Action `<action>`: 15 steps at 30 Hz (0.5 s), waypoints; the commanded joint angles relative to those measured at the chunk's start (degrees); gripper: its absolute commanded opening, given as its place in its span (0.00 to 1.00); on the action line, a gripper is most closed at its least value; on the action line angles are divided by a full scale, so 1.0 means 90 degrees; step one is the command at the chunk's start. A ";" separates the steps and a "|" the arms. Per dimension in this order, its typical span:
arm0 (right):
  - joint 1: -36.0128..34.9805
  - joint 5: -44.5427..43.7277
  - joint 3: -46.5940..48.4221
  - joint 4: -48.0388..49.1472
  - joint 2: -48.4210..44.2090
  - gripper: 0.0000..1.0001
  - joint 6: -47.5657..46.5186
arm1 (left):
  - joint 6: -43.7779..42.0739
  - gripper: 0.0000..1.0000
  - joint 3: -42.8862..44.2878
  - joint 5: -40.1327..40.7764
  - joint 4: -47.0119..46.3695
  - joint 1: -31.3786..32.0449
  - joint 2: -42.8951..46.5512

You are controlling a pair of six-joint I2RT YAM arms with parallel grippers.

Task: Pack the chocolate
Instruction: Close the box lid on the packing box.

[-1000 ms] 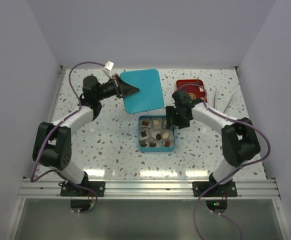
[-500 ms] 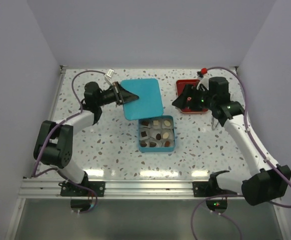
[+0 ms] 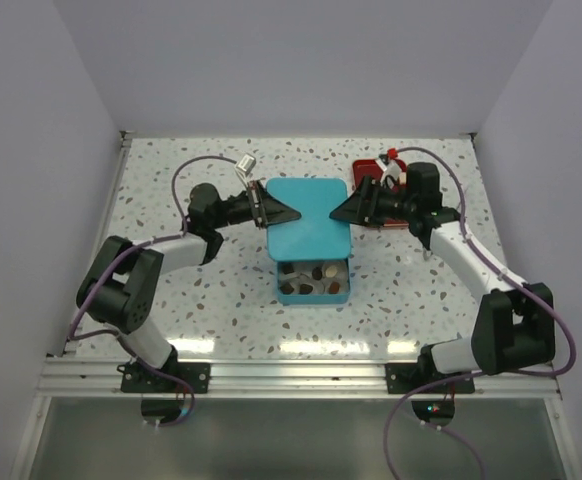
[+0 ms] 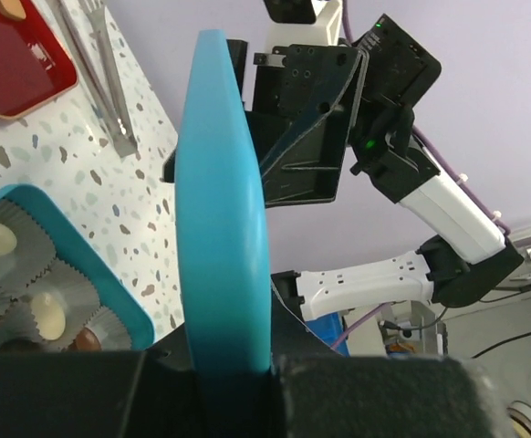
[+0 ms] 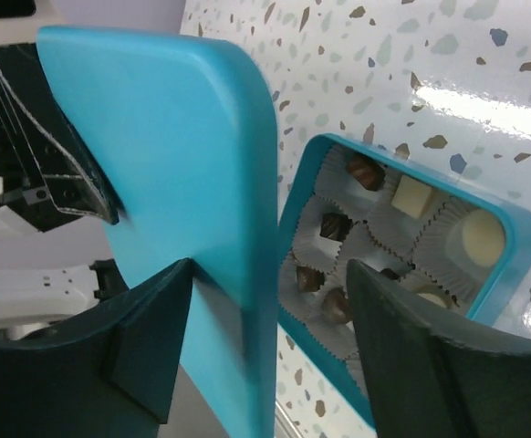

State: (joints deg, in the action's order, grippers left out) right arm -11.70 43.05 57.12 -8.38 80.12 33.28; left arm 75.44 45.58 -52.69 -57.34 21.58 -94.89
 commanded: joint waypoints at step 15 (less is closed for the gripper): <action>0.0070 0.0198 -0.1395 0.0326 -0.0728 0.25 0.0267 | -0.2919 0.45 0.0531 0.1029 0.3573 0.0151 0.0318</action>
State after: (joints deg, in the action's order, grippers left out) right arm -11.20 46.06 46.04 -5.54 75.33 35.73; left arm 61.21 46.94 -47.70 -38.87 22.65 -95.90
